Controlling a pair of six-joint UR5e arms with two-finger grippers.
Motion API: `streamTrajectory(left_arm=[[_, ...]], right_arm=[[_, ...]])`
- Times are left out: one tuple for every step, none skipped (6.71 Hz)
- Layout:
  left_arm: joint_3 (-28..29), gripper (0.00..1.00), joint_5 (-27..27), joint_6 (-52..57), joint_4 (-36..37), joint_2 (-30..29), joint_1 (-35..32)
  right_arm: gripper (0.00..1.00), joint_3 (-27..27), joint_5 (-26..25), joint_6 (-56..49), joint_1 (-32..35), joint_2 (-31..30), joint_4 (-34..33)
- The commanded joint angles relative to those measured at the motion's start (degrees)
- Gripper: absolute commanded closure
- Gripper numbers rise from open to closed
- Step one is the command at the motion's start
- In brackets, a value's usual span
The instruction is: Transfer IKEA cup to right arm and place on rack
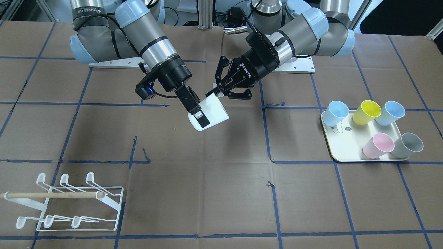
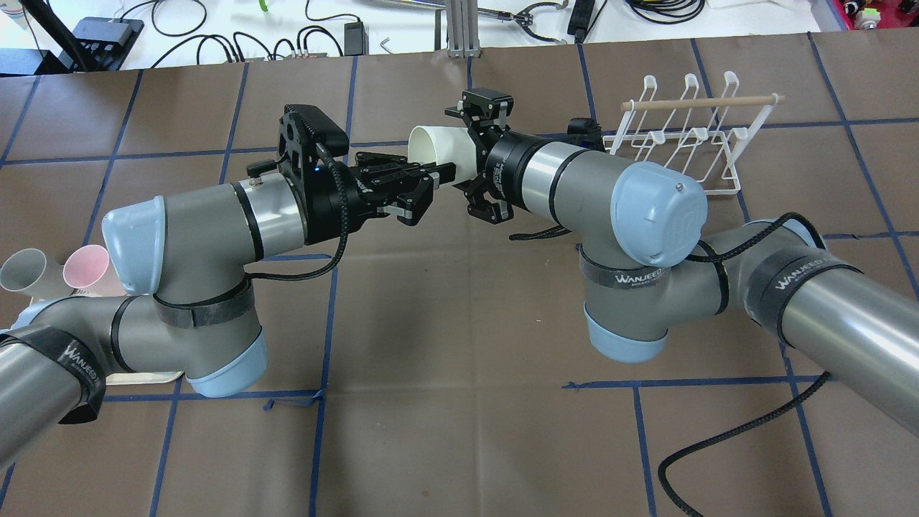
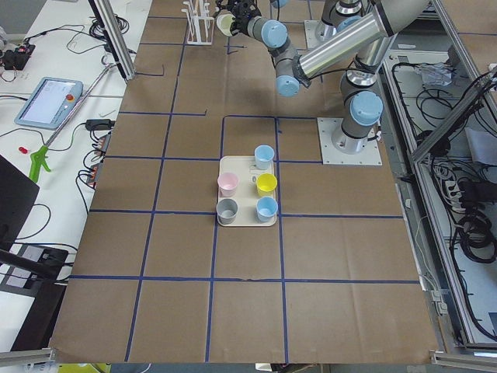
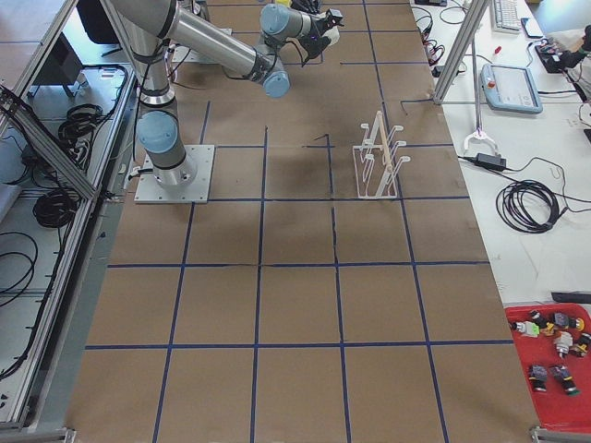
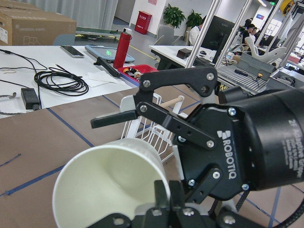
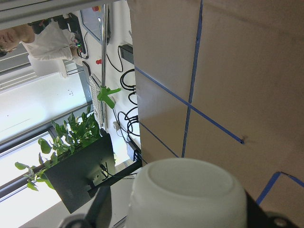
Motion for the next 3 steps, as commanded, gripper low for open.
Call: streamTrajectory(left_arm=[[0.0,0.98,0.1,-0.6,0.0,0.0,0.0],[0.0,0.97,0.1,-0.7,0.0,0.0,0.0],[0.1,0.92,0.1,-1.0,0.0,0.3,0.0]], right_arm=[[0.45,0.0,0.2,-0.3,0.0,0.0,0.0],[0.53,0.0,0.2,-0.3,-0.1,0.1,0.0],[0.61,0.0,0.2,-0.4,-0.1,0.0,0.0]])
